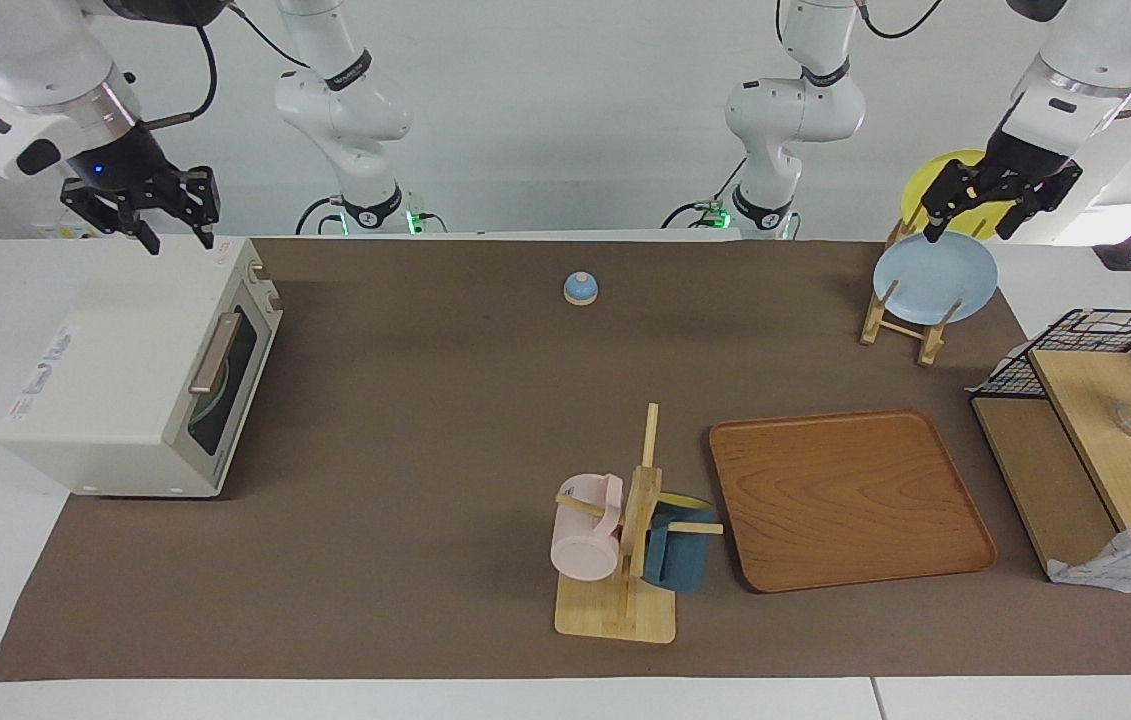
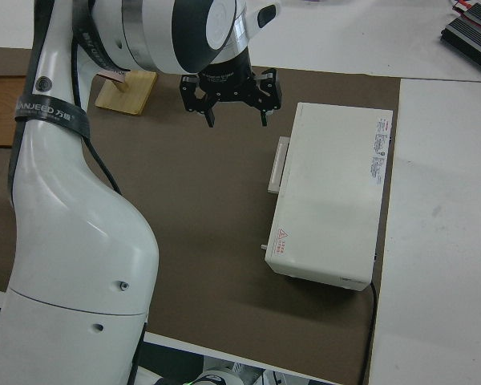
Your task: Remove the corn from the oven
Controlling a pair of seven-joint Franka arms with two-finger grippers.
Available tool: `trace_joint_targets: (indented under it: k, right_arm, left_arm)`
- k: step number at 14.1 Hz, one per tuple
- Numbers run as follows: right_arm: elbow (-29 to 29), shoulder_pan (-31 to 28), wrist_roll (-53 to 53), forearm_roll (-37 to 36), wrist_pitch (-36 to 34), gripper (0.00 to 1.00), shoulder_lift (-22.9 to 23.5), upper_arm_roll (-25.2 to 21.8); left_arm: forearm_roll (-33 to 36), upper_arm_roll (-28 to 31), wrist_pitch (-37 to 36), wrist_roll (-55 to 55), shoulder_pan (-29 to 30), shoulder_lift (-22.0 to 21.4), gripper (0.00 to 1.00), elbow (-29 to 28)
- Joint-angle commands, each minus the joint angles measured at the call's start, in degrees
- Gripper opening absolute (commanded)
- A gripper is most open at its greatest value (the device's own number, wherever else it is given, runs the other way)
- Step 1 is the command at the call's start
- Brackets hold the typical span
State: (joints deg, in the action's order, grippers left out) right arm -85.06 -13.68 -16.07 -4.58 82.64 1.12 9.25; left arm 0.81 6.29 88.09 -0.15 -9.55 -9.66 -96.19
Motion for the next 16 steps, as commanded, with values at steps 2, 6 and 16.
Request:
trace_joint_targets:
  k: [2,6,16]
  right_arm:
    - [-11.8,0.6,-1.9,-3.2,10.1,0.00,-0.5,0.3]
    - [-15.3,0.3,-1.9,-5.5,11.6,0.00,-0.2,0.3]
    - [-23.7,-2.2,-4.3,-6.7,20.1,0.00,-0.2,0.2]
  left_arm:
    - [-0.5,0.0,-0.5,0.3,0.3,-0.5,1.00,-0.4]
    - [-0.5,0.0,-0.5,0.3,0.3,-0.5,1.00,-0.4]
    - [-0.5,0.0,-0.5,0.3,0.3,-0.5,1.00,-0.4]
